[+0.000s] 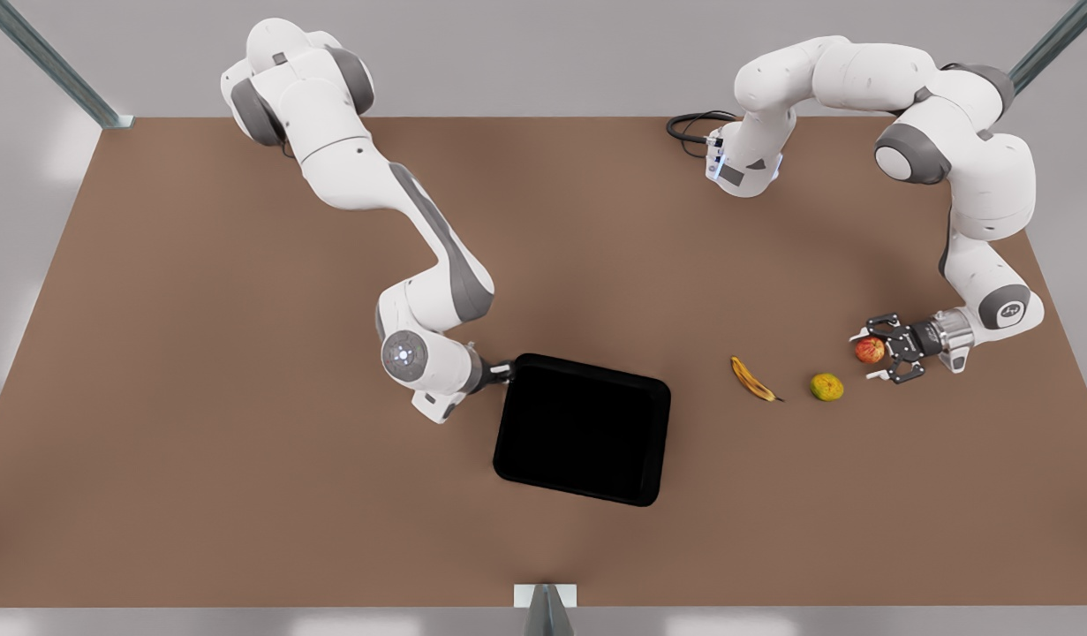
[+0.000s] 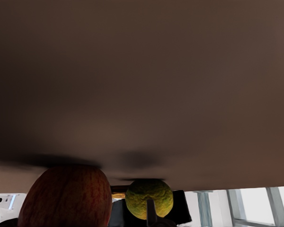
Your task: Place the storage box in the middle with the right arm, and place the apple in the storage box with the left arm
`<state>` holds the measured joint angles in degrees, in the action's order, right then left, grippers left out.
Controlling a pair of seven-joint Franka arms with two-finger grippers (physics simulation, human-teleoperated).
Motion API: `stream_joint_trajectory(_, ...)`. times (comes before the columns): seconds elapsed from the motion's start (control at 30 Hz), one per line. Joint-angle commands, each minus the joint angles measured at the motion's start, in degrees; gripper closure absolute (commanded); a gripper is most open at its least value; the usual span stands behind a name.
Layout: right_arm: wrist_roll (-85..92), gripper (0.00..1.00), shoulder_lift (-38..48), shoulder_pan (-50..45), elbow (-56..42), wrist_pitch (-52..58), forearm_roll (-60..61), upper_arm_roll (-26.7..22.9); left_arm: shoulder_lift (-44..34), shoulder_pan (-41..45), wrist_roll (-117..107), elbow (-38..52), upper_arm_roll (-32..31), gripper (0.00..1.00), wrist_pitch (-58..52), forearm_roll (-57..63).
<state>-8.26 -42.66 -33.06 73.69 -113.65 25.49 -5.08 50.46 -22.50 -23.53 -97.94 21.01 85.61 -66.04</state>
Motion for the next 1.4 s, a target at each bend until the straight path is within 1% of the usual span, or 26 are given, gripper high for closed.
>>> stream_joint_trajectory(0.0,0.4,0.0,0.0,0.3,0.0,-0.1,0.6,0.0,0.0,0.0,0.0,0.0,0.0,0.05,0.0,0.3)
stream_joint_trajectory(0.1,0.4,0.0,1.4,2.0,-1.2,-0.5,2.6,0.0,0.1,0.0,0.2,0.0,0.1,0.05,0.1,0.3)
stream_joint_trajectory(0.13,0.5,0.0,4.2,3.3,-1.7,0.2,6.0,-0.2,0.4,0.0,0.6,-0.1,0.1,0.05,0.1,0.5)
stream_joint_trajectory(0.17,0.7,0.0,7.9,5.3,-1.3,1.5,5.0,-0.6,1.0,0.0,0.9,-0.2,0.1,0.05,0.1,0.6)
stream_joint_trajectory(0.2,2.7,0.0,10.5,8.7,-3.4,10.0,-1.6,-1.4,1.1,0.0,0.9,-0.4,0.0,0.05,0.3,0.6)
stream_joint_trajectory(0.23,11.1,0.0,14.7,11.7,-6.2,19.9,-15.3,-1.6,1.1,0.0,0.9,-0.4,0.0,0.05,0.3,0.6)
stream_joint_trajectory(0.27,18.1,0.0,19.1,16.1,-8.4,30.1,-24.0,-1.8,1.1,0.0,0.9,-0.4,0.1,0.05,0.3,0.7)
stream_joint_trajectory(0.3,21.5,0.0,27.8,21.9,-0.8,33.4,-27.3,-2.6,1.1,0.0,0.5,-0.4,0.1,0.12,0.2,0.7)
stream_joint_trajectory(0.33,17.2,0.0,35.0,25.9,12.9,25.7,-23.0,-2.8,1.0,0.0,0.1,-0.3,0.1,0.36,0.1,0.7)
stream_joint_trajectory(0.37,16.0,0.0,41.8,25.1,25.0,14.2,-29.5,-2.5,1.0,0.0,0.1,-0.2,0.1,0.56,-0.4,0.7)
stream_joint_trajectory(0.4,15.5,0.0,42.5,25.1,25.8,13.0,-30.4,-2.2,0.9,0.0,0.1,-0.2,0.0,0.74,-0.6,0.7)
stream_joint_trajectory(0.43,14.5,0.0,42.7,25.1,26.1,14.0,-30.3,-2.2,0.9,0.0,0.1,-0.2,0.1,0.79,-0.7,0.7)
stream_joint_trajectory(0.6,15.1,0.0,42.6,25.1,26.0,15.1,-30.1,-2.0,-0.3,0.0,-1.5,0.2,0.1,0.79,-1.3,0.7)
stream_joint_trajectory(0.67,15.8,0.0,43.2,25.1,25.9,15.7,-27.4,-2.1,-4.0,0.1,-3.9,1.3,-0.3,0.79,-2.5,3.9)
stream_joint_trajectory(0.73,15.8,0.0,43.4,25.1,25.9,15.8,-27.4,-2.0,-9.1,3.0,-5.7,4.5,-1.9,0.79,-2.4,10.9)
stream_joint_trajectory(0.8,15.8,0.0,43.8,25.1,25.8,15.8,-27.4,-2.0,-14.4,5.1,-11.0,7.8,-9.7,0.79,1.0,23.0)
stream_joint_trajectory(0.83,15.9,0.0,43.8,25.1,25.7,15.7,-27.4,-2.0,-16.6,5.7,-12.6,8.7,-15.4,0.79,3.1,31.7)
stream_joint_trajectory(0.87,15.9,0.0,43.7,25.1,25.6,15.4,-27.4,-2.0,-16.8,5.7,-15.8,12.2,-20.6,0.79,3.0,39.7)
stream_joint_trajectory(0.93,15.8,0.0,43.5,25.1,25.7,15.0,-27.4,-2.0,-16.8,5.9,-20.5,15.1,-29.6,0.79,3.7,50.6)
stream_joint_trajectory(1.03,16.0,0.0,43.7,25.1,25.5,15.5,-27.4,-2.1,-15.8,7.0,-30.6,15.4,-40.5,0.79,6.7,63.3)
stream_joint_trajectory(1.1,16.0,0.0,43.8,25.1,25.6,15.7,-27.4,-2.0,-13.6,9.0,-42.4,16.9,-44.8,0.79,12.8,65.5)
stream_joint_trajectory(1.17,16.0,0.0,43.8,25.1,25.6,15.7,-27.4,-2.0,-10.4,11.7,-51.6,21.1,-45.6,0.79,17.3,65.5)
stream_joint_trajectory(1.2,16.0,0.0,44.0,25.1,25.5,15.8,-27.4,-2.0,-7.7,13.1,-57.2,25.2,-45.7,0.79,18.7,65.4)
stream_joint_trajectory(1.23,16.0,0.0,44.1,25.1,25.5,15.7,-27.4,-2.0,-6.0,13.6,-62.9,26.8,-46.8,0.79,22.8,65.3)
stream_joint_trajectory(1.3,16.0,0.0,44.1,25.1,25.6,15.7,-27.4,-2.1,-4.8,15.3,-72.9,28.5,-47.5,0.79,28.6,64.9)
stream_joint_trajectory(1.37,15.9,0.0,44.1,25.4,25.6,15.7,-27.4,-2.1,-4.5,16.9,-80.5,30.0,-47.9,0.79,31.1,64.8)
